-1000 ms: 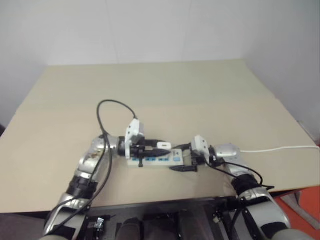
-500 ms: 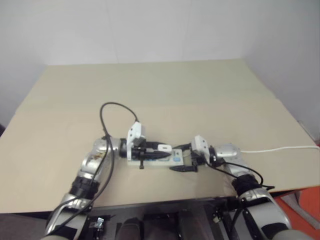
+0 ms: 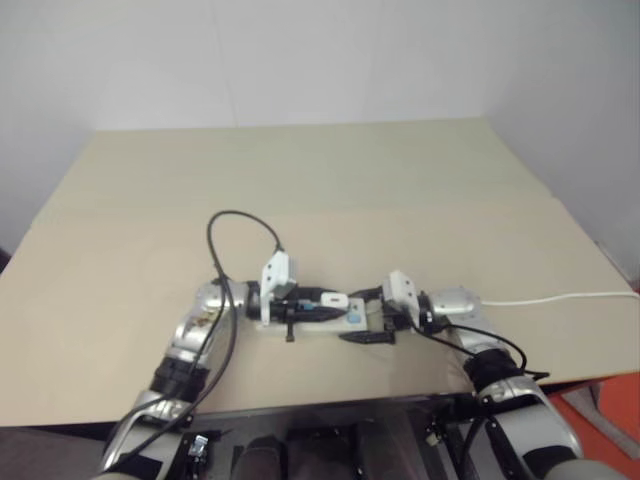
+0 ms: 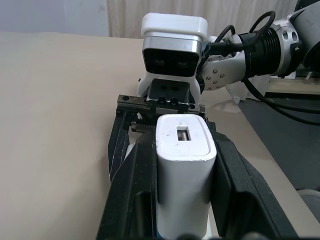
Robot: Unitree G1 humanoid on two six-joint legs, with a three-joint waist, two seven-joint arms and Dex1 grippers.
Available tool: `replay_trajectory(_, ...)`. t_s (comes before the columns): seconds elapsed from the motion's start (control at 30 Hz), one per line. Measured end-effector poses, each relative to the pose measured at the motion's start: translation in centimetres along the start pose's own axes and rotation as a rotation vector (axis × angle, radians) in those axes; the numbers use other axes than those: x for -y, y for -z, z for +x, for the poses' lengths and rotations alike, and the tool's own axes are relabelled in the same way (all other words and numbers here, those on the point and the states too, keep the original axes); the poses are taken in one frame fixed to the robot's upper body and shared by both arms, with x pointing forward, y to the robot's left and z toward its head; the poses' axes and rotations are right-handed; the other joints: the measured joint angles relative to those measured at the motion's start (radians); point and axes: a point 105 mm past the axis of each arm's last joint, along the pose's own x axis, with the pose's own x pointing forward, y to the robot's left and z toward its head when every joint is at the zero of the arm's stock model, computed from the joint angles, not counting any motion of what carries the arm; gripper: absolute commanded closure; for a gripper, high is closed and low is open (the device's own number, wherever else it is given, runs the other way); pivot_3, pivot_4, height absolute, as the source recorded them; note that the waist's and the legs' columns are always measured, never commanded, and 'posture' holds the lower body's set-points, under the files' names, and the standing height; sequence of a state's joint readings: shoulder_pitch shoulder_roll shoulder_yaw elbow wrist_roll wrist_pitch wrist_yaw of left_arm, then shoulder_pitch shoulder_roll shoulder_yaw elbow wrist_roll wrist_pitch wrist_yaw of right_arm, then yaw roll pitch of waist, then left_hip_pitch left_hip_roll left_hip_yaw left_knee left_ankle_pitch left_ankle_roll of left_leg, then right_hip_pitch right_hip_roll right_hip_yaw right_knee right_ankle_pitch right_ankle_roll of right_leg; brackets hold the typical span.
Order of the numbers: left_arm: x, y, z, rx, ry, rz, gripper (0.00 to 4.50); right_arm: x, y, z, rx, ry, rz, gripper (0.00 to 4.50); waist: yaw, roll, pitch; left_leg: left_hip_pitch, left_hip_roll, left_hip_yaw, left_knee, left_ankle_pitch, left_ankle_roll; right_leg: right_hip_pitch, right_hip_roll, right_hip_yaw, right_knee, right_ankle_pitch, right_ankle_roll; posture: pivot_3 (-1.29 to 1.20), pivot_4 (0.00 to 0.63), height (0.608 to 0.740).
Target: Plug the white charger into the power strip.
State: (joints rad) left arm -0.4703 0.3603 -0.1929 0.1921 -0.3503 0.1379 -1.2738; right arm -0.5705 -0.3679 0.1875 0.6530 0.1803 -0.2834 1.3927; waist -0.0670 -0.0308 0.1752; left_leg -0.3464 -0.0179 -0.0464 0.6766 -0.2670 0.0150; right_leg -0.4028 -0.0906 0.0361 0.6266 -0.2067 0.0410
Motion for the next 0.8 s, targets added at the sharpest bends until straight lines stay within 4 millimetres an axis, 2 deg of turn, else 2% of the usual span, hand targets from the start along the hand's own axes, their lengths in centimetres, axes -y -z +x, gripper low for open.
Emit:
replay_trajectory(0.5, 0.0, 0.4, -0.8, -0.019, 0.010, -0.017, 3.49, -0.1, -0.1, 0.4, 0.003, -0.007, -0.004, 1.05, -0.006, 0.000, 0.000, 0.001, 0.001, 0.000, -0.003, 0.000, 0.000, -0.001, 0.001, 0.001, -0.001, 0.000, 0.000, 0.00, 0.150, 0.740)
replay_trajectory(0.8, 0.2, 0.8, -1.5, -0.052, 0.029, 0.003, 3.49, -0.2, -0.2, 0.8, 0.001, -0.022, -0.006, 1.05, -0.008, -0.001, -0.001, 0.008, 0.003, 0.003, -0.010, 0.000, 0.000, 0.000, 0.004, 0.004, -0.001, -0.002, -0.001, 0.00, 0.150, 0.740)
